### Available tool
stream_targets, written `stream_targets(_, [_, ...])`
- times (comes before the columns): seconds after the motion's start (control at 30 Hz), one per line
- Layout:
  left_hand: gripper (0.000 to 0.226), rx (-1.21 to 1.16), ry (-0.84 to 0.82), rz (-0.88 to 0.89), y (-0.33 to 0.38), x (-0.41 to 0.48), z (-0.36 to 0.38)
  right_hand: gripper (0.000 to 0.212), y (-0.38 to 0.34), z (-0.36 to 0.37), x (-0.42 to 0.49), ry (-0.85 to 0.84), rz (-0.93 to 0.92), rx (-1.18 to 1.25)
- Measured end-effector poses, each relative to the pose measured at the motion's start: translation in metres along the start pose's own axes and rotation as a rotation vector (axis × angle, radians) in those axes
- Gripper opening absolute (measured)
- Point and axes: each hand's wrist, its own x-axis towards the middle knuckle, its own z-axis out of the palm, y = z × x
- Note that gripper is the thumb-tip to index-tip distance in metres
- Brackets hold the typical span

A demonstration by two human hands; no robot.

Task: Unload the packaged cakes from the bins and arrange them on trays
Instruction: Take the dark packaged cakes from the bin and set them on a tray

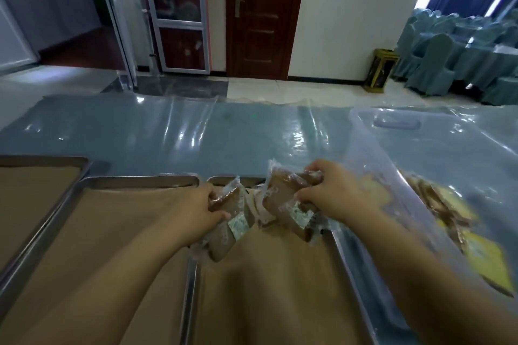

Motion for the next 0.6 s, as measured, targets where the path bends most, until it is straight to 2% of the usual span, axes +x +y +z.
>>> stream_targets(0.17, [0.025,-0.058,-0.011,-0.13,-0.024,0.037,0.027,0.025,0.016,0.076,0.028,0.009,0.044,0.072])
stream_targets(0.27, [0.044,0.024,0.031,-0.188,-0.028,0.063,0.036,0.027,0.022,0.113,0.046,-0.039,0.103,0.236])
stream_targets(0.47, [0.027,0.114,0.065,-0.142,-0.025,0.107,0.051,0.024,0.035,0.155,0.073,-0.066,0.195,0.491])
stream_targets(0.6, [0.027,-0.04,-0.045,-0.145,-0.023,0.117,0.067,0.031,0.048,0.163,0.076,-0.137,0.185,0.499])
